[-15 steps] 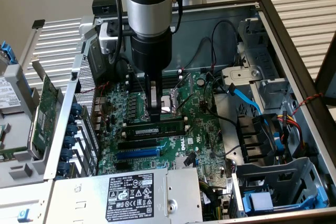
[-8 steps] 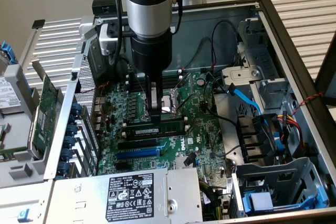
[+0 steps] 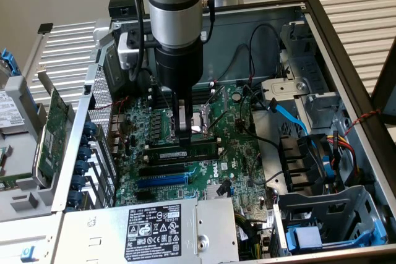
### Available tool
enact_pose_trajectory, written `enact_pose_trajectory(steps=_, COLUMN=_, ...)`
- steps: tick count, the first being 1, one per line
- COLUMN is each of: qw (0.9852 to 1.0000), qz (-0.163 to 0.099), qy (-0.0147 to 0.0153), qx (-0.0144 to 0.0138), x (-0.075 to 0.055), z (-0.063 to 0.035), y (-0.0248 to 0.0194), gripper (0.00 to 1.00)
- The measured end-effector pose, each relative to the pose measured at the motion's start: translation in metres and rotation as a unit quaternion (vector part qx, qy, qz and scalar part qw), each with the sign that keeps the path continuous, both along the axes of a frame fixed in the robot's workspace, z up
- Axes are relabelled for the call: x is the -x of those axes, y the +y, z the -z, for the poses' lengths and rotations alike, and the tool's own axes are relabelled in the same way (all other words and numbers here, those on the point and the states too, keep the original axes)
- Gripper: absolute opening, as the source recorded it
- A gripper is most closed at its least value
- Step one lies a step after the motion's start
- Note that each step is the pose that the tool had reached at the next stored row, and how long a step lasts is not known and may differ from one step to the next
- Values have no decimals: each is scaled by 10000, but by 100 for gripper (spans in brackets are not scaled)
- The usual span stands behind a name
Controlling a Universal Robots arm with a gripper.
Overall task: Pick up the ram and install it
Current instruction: 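Press down the ram until it locks into place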
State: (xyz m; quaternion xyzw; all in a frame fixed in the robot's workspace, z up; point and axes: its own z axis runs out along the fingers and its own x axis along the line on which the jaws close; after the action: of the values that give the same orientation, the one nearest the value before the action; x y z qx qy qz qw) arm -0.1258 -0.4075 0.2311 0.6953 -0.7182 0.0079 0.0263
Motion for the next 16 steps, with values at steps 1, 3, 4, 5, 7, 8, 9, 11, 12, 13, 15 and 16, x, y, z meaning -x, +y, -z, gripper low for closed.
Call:
enact_pose_trajectory(steps=1, qw=10000, qz=0, qy=0, qx=0, x=0, z=4, y=0, gripper=11)
enact_pose_trajectory(steps=3, qw=10000, qz=-1, qy=-1, qx=2, x=0, z=13, y=0, gripper=11)
enact_pose_trajectory(steps=4, qw=10000, qz=-1, qy=-2, qx=2, x=1, z=16, y=0, gripper=11)
enact_pose_trajectory(steps=5, qw=10000, qz=-1, qy=-2, qx=3, x=1, z=18, y=-1, gripper=11)
enact_pose_trajectory(steps=7, qw=10000, qz=-3, qy=-3, qx=1, x=1, z=20, y=0, gripper=11)
enact_pose_trajectory(steps=8, qw=10000, qz=-3, qy=-3, qx=0, x=1, z=20, y=0, gripper=11)
enact_pose_trajectory(steps=9, qw=10000, qz=-3, qy=-4, qx=0, x=1, z=21, y=0, gripper=11)
enact_pose_trajectory(steps=11, qw=10000, qz=-4, qy=-4, qx=0, x=1, z=21, y=0, gripper=11)
enact_pose_trajectory(steps=12, qw=10000, qz=-5, qy=-4, qx=0, x=2, z=21, y=-1, gripper=11)
enact_pose_trajectory(steps=13, qw=10000, qz=-5, qy=-4, qx=0, x=3, z=21, y=-2, gripper=11)
enact_pose_trajectory(steps=15, qw=10000, qz=-6, qy=-4, qx=0, x=3, z=21, y=-4, gripper=11)
enact_pose_trajectory(steps=16, qw=10000, qz=-7, qy=-4, qx=0, x=3, z=20, y=-4, gripper=11)
